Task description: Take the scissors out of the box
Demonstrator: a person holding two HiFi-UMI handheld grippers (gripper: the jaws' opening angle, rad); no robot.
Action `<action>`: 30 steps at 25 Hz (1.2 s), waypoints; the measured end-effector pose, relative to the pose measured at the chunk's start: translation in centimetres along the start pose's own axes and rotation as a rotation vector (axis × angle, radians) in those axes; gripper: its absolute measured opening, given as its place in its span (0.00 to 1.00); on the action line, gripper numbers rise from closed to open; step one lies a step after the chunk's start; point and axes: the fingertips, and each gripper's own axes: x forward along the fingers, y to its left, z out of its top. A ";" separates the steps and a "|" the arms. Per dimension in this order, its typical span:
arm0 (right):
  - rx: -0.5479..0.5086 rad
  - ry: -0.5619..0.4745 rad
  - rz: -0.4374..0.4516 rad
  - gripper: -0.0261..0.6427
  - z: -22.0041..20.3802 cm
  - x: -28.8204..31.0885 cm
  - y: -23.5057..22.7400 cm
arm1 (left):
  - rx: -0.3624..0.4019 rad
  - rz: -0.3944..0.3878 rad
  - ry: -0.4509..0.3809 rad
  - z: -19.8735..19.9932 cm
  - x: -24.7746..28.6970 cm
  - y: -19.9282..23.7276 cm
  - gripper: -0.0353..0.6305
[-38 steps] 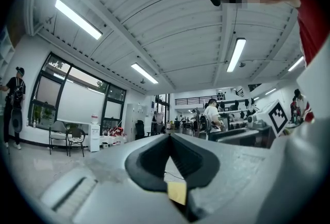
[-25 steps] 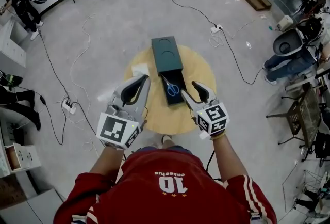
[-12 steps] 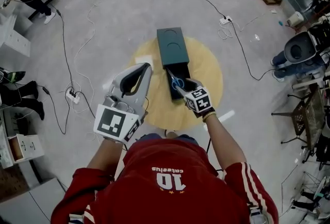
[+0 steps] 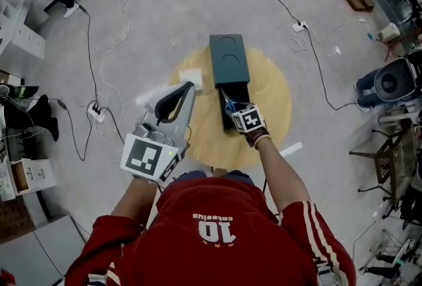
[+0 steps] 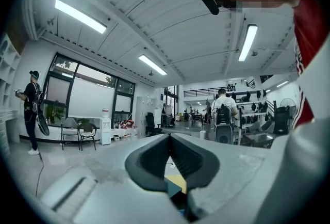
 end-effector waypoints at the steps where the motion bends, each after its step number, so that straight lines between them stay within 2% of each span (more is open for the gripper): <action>1: 0.007 0.018 -0.005 0.32 -0.2 0.3 -0.1 | -0.002 0.004 0.004 -0.1 0.1 0.1 0.06; 6: 0.035 0.138 -0.053 0.31 -1.2 1.7 -0.9 | -0.006 0.017 0.015 -0.4 0.6 0.5 0.06; 9: 0.050 0.174 -0.088 0.28 -1.5 2.3 -1.4 | -0.008 0.018 0.030 -1.1 0.7 0.6 0.06; 12: 0.014 0.184 -0.084 0.28 -1.2 3.1 -1.0 | -0.012 0.019 0.037 -1.6 0.6 0.6 0.06; 18: -0.065 0.302 -0.098 0.26 -2.4 3.8 -0.1 | -0.016 0.029 0.032 -1.1 0.2 1.5 0.06; 24: -0.043 0.314 -0.067 0.21 -2.1 3.9 0.6 | -0.015 0.031 0.032 -1.1 -0.5 1.9 0.06; 27: 0.009 0.304 -0.046 0.17 -2.2 3.9 1.0 | -0.015 0.030 0.030 -1.1 -0.7 1.9 0.06; 30: 0.052 0.282 -0.064 0.17 -2.5 3.6 0.8 | -0.013 0.033 0.029 -1.0 -1.0 1.8 0.06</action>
